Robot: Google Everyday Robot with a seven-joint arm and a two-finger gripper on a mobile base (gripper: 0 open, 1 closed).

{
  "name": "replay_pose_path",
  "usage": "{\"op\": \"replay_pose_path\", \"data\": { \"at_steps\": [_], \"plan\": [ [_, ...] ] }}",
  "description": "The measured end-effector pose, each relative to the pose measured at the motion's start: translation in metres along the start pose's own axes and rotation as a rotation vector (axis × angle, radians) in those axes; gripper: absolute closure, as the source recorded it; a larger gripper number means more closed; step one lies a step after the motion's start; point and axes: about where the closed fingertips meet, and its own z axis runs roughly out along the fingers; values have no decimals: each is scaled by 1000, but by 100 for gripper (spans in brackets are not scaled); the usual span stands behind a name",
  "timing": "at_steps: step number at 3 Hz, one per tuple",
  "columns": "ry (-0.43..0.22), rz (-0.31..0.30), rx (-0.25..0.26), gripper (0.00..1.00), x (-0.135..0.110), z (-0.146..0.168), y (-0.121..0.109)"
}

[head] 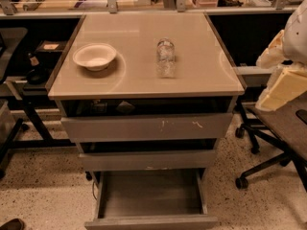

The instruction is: Close bottom drawer

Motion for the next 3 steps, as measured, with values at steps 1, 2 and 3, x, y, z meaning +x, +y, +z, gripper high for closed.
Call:
{"op": "replay_pose_path", "data": {
  "at_steps": [1,2,3],
  "plan": [
    [0,0,0,61,0,0,0],
    [0,0,0,84,0,0,0],
    [0,0,0,100,0,0,0]
  ]
}}
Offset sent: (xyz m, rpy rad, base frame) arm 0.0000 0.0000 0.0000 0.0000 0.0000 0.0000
